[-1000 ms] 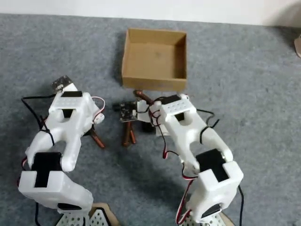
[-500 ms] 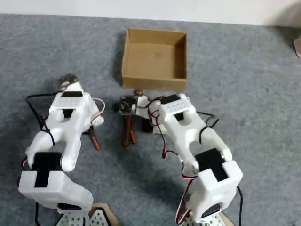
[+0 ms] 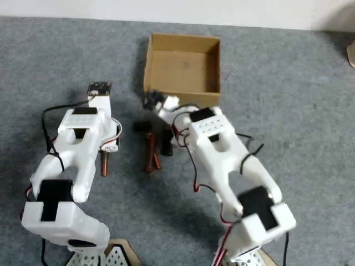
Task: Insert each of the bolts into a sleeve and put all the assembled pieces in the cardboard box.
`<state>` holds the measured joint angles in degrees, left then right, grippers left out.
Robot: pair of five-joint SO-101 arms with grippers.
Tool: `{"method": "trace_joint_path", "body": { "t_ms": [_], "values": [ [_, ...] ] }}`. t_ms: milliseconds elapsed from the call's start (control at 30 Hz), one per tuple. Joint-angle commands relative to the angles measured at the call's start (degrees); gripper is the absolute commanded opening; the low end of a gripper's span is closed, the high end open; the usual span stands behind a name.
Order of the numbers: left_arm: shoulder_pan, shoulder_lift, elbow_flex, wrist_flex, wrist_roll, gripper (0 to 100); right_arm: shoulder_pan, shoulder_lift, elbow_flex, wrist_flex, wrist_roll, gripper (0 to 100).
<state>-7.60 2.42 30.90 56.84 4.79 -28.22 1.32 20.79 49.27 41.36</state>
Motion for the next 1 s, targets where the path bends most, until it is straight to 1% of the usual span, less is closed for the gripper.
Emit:
{"method": "trace_joint_path", "body": {
  "t_ms": [0,100,233,400,633,800,900,967],
  "values": [
    [1.27,-9.63,1.63,-0.88,-0.79,0,1.98,-8.04,-1.54,-0.84,-7.56,0.5],
    [1.71,-15.6,4.88,-0.97,-0.79,0,4.53,-10.77,-0.84,-0.75,-12.57,0.5],
    [3.65,-21.93,9.54,-3.69,-1.49,0,6.46,-14.64,3.47,-0.92,-16.7,0.5],
    [5.32,-27.82,14.02,-6.86,-1.93,0,7.96,-24.84,14.55,-6.2,-21.27,0.5],
    [5.32,-33.19,17.98,-10.29,-2.02,0,7.96,-43.56,33.98,-12.7,-21.54,0.5],
    [5.32,-34.86,18.33,-10.37,-1.76,0,7.96,-53.85,42.68,-12.97,-21.54,0.5],
    [5.41,-35.82,18.59,-12.13,-1.76,0,7.78,-59.47,47.16,-12.97,-21.54,0.5],
    [5.49,-36.62,19.74,-15.21,-1.76,0,7.69,-63.43,49.98,-12.97,-21.27,0.5]
  ]
}}
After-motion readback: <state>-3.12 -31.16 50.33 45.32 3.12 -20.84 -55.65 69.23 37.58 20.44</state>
